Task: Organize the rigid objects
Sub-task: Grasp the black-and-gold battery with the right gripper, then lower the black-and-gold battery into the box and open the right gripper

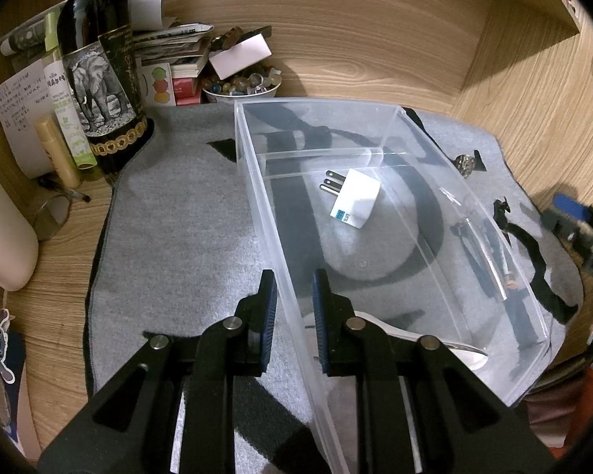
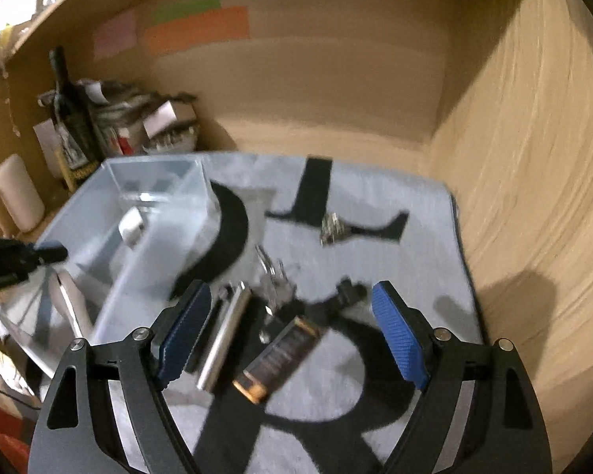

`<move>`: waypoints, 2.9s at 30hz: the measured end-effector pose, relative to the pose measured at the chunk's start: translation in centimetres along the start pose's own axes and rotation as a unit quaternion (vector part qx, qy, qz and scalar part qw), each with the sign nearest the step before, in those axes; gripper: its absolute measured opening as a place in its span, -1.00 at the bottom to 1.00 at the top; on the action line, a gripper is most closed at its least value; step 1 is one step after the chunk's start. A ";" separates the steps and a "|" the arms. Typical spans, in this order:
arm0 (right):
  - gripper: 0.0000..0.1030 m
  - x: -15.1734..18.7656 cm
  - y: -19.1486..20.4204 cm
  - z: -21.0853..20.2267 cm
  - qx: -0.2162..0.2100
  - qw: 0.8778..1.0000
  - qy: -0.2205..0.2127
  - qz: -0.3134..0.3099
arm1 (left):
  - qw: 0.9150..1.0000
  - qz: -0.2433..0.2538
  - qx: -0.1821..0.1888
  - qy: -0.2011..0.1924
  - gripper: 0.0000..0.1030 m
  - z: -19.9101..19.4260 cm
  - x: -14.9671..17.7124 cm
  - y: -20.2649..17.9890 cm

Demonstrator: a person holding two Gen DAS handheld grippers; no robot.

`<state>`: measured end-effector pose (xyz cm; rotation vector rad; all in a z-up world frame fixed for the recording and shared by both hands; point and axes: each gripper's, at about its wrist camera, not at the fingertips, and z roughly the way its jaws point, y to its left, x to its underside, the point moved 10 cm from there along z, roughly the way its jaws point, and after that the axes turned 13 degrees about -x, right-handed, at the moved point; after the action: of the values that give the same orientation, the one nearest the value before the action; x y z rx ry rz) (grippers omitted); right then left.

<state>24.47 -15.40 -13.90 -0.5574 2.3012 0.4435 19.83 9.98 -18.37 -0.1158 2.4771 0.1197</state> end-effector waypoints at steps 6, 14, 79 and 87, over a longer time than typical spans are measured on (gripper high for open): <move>0.59 2.9 -1.0 2.3 -0.006 0.999 0.035 0.031 | 1.000 0.001 -0.002 0.000 -0.68 0.0 0.0 0.0; 0.56 4.7 -1.1 4.1 -0.004 0.998 0.062 0.030 | 1.000 0.000 -0.004 0.000 -0.68 0.1 0.0 0.1; -0.58 -5.1 15.3 3.5 -0.154 0.978 -0.021 -0.141 | 1.000 -0.002 0.000 -0.004 -0.68 -0.1 0.0 -0.4; -0.58 -2.8 16.8 6.5 -0.169 0.974 0.030 -0.149 | 1.000 -0.003 0.004 -0.005 -0.68 -0.1 0.0 -0.3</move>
<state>21.42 2.54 -13.77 -1.0805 2.1591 0.6817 19.82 9.63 -18.29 -0.1189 2.4667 0.1066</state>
